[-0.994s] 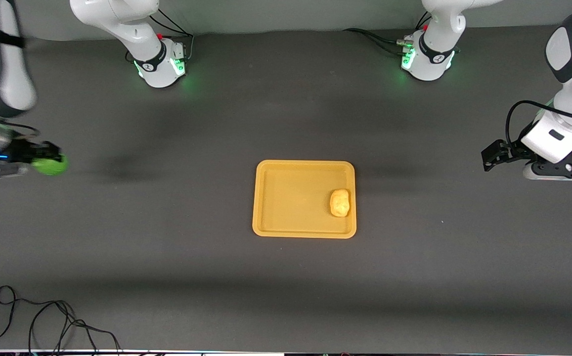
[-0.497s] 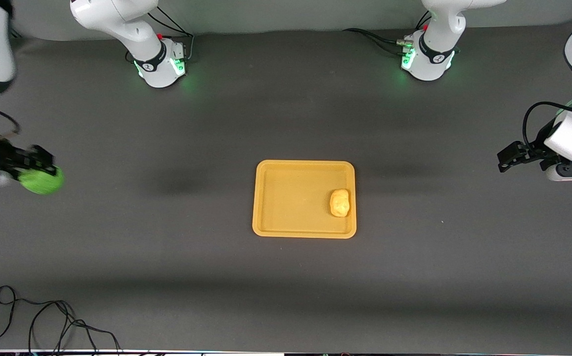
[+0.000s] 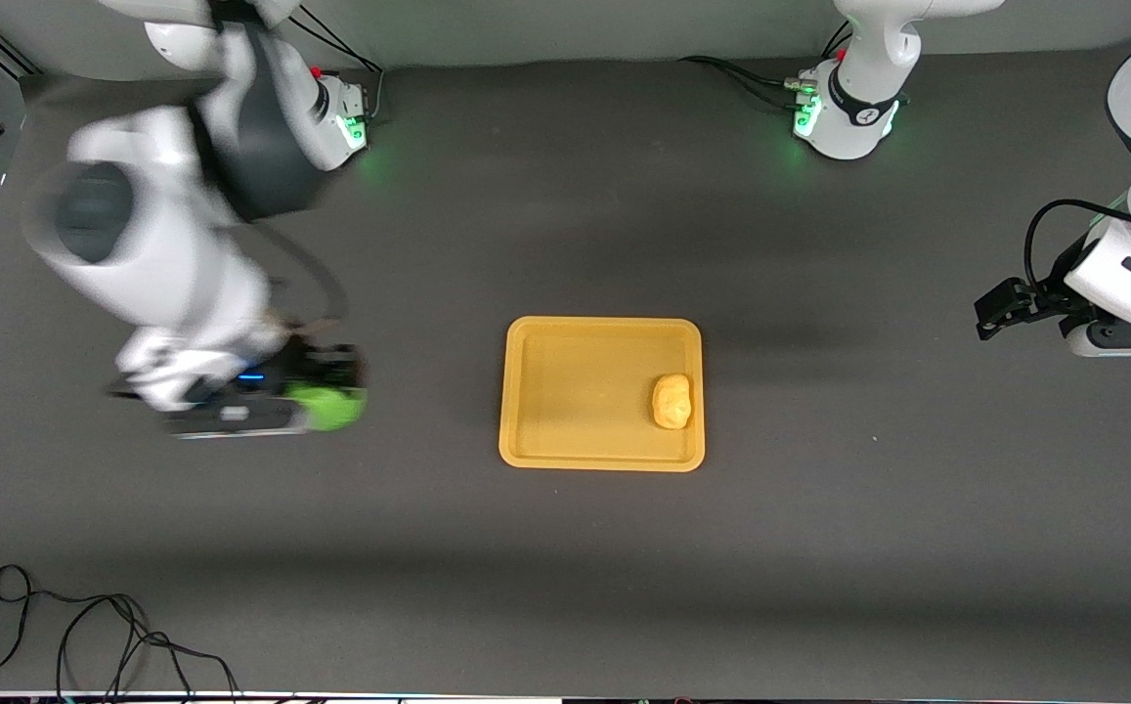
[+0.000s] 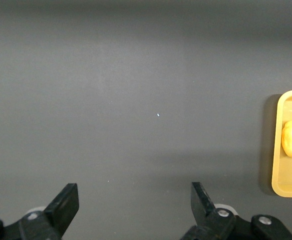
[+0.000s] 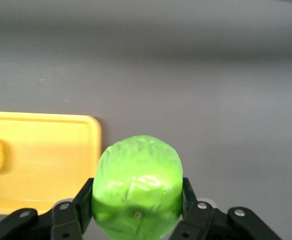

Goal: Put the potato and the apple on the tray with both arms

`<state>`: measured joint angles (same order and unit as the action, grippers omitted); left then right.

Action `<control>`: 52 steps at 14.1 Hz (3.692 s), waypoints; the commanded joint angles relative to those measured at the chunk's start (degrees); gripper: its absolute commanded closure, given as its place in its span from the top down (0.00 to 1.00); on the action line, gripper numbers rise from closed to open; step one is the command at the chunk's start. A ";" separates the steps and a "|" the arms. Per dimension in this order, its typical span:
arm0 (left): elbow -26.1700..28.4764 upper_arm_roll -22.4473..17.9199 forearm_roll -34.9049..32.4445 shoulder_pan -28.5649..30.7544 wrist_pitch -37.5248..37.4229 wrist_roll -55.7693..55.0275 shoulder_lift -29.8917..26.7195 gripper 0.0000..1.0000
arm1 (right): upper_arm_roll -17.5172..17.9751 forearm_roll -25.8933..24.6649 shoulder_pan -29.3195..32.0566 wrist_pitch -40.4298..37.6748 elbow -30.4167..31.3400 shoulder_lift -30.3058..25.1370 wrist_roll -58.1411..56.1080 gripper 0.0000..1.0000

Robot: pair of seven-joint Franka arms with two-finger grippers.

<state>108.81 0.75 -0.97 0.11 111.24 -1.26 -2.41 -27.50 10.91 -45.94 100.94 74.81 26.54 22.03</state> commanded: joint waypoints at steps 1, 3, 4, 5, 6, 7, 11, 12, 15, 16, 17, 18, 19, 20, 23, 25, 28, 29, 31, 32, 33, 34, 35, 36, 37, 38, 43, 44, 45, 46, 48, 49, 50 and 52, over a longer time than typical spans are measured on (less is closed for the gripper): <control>-0.62 -1.10 0.35 -0.64 -0.93 0.11 -0.40 1.00 | 2.78 2.71 -2.92 -1.63 -11.23 10.08 15.88 0.41; -4.73 -1.11 0.27 1.38 -7.22 2.82 0.21 1.00 | 8.57 2.71 -2.93 -1.19 -18.70 16.41 26.17 0.41; -6.14 -1.10 0.35 1.48 -9.88 5.36 1.09 1.00 | 10.78 2.71 -2.93 0.21 -20.21 18.53 29.53 0.41; -6.33 -1.10 0.35 1.48 -10.16 6.60 1.36 1.00 | 12.63 2.54 -3.10 2.22 -20.14 19.51 30.96 0.41; -6.33 -1.02 0.35 1.39 -10.25 6.53 1.53 1.00 | 13.34 2.45 -3.37 3.98 -19.97 21.00 31.06 0.41; -6.42 -0.93 0.27 1.04 -10.51 5.57 1.71 1.00 | 13.35 2.28 -4.33 5.57 -19.88 22.75 30.97 0.41; -7.47 -0.67 -0.70 0.69 -12.45 6.18 2.32 1.00 | 13.35 2.10 -5.65 12.77 -19.44 30.14 30.97 0.41; -7.56 -0.58 -1.48 0.60 -12.54 5.92 2.15 1.00 | 13.35 1.92 -6.18 13.92 -19.35 31.55 30.97 0.41; -9.41 0.47 -2.37 0.42 -12.71 6.27 2.32 1.00 | 13.35 0.69 -6.18 17.09 -19.35 34.28 30.97 0.41; -9.41 0.56 -2.28 0.16 -12.71 5.48 2.33 1.00 | 13.35 0.69 -6.18 17.53 -19.35 34.63 30.97 0.41; -9.41 0.65 -2.28 -0.02 -12.71 5.30 2.41 1.00 | 13.26 0.60 -6.18 17.80 -19.09 34.81 30.97 0.41; -9.41 0.65 -2.28 -0.02 -12.71 5.30 2.41 1.00 | 13.26 0.52 -6.18 17.97 -18.13 34.90 30.80 0.41; -9.41 0.74 -2.02 -0.10 -12.80 5.21 2.41 1.00 | 13.26 0.08 -6.18 18.15 -17.77 34.90 30.62 0.41; -9.50 0.74 -1.93 -0.54 -13.15 5.21 2.41 1.00 | 13.26 -0.53 -6.18 18.33 -17.68 34.90 30.62 0.41; -9.41 0.65 -1.84 -0.37 -13.59 5.73 3.29 1.00 | 13.26 -0.71 -6.09 18.33 -16.80 34.81 30.71 0.43; -9.41 0.65 -1.76 -0.19 -13.07 6.18 3.38 1.00 | 13.26 -0.45 -5.92 18.33 -16.80 34.72 31.23 1.00; -9.50 0.65 -1.84 0.07 -12.98 5.56 3.38 1.00 | 13.26 -0.01 -5.83 15.01 -17.33 30.53 31.06 1.00; -9.76 0.57 -1.76 0.24 -12.80 5.91 3.47 1.00 | 13.26 -0.01 -5.66 11.25 -17.59 28.16 30.97 1.00; -9.94 0.48 -1.76 0.42 -12.98 6.35 4.43 1.00 | 12.82 0.08 -5.22 4.04 -17.59 21.66 30.97 1.00; -10.02 0.48 -1.76 0.42 -13.41 6.35 4.35 1.00 | 12.39 -0.01 -5.13 0.70 -17.50 18.50 30.80 1.00; -10.29 0.48 -1.76 0.42 -13.68 6.44 4.35 1.00 | 12.12 -0.27 -4.34 -2.56 -17.42 15.51 30.45 1.00; -10.20 0.39 -1.67 0.42 -13.77 6.44 4.26 1.00 | 12.12 -0.45 -2.77 -5.46 -17.24 12.34 30.01 1.00; -10.11 0.39 -1.67 0.33 -14.12 6.35 4.17 1.00 | 12.03 -0.63 -1.54 -7.93 -16.46 9.27 28.79 1.00; -10.11 0.48 -1.67 -0.01 -14.21 5.66 4.17 1.00 | 11.94 -0.71 -0.04 -11.61 -14.53 5.76 25.73 1.00; -10.20 0.48 -1.67 -0.10 -14.21 5.65 4.26 1.00 | 11.33 -0.80 1.62 -14.34 -12.08 2.07 21.52 1.00; -10.11 0.48 -1.67 -0.11 -14.12 5.65 4.35 1.00 | 10.37 -0.89 2.95 -15.50 -9.10 -1.19 17.48 1.00; -10.03 0.48 -1.58 -0.19 -14.21 5.82 4.26 1.00 | 10.18 -3.62 15.93 -15.42 8.57 -18.51 -2.56 1.00; -10.11 0.48 -1.58 -0.11 -14.12 5.74 4.35 1.00 | 11.32 -4.22 19.71 -15.42 10.25 -20.19 -6.35 1.00; -10.11 0.48 -1.58 -0.11 -14.12 5.83 4.26 1.00 | 13.42 -5.54 23.83 -15.34 11.40 -21.69 -9.52 1.00; -10.11 0.48 -1.58 -0.02 -14.21 5.83 4.26 1.00 | 15.87 -6.77 27.79 -15.33 12.37 -22.75 -11.98 1.00; -10.11 0.57 -1.58 -0.11 -14.21 5.83 4.26 1.00 | 18.70 -7.04 35.09 -15.25 13.52 -23.98 -16.82 1.00; -10.11 0.57 -1.58 -0.19 -14.21 5.74 4.26 1.00 | 19.67 -7.13 38.00 -15.16 13.52 -24.25 -19.19 1.00; -10.11 0.57 -1.58 -0.19 -14.12 5.74 4.26 1.00 | 20.63 -7.74 40.64 -15.07 13.52 -24.25 -21.04 1.00; -10.11 0.57 -1.32 -0.19 -14.12 5.82 4.35 1.00 | 22.48 -9.23 44.08 -14.72 13.70 -24.34 -22.37 1.00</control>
<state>99.92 1.52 -2.26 0.35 98.53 4.48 1.63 -7.51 3.54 -4.73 84.57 86.39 3.77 1.57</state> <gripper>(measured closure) 0.000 0.000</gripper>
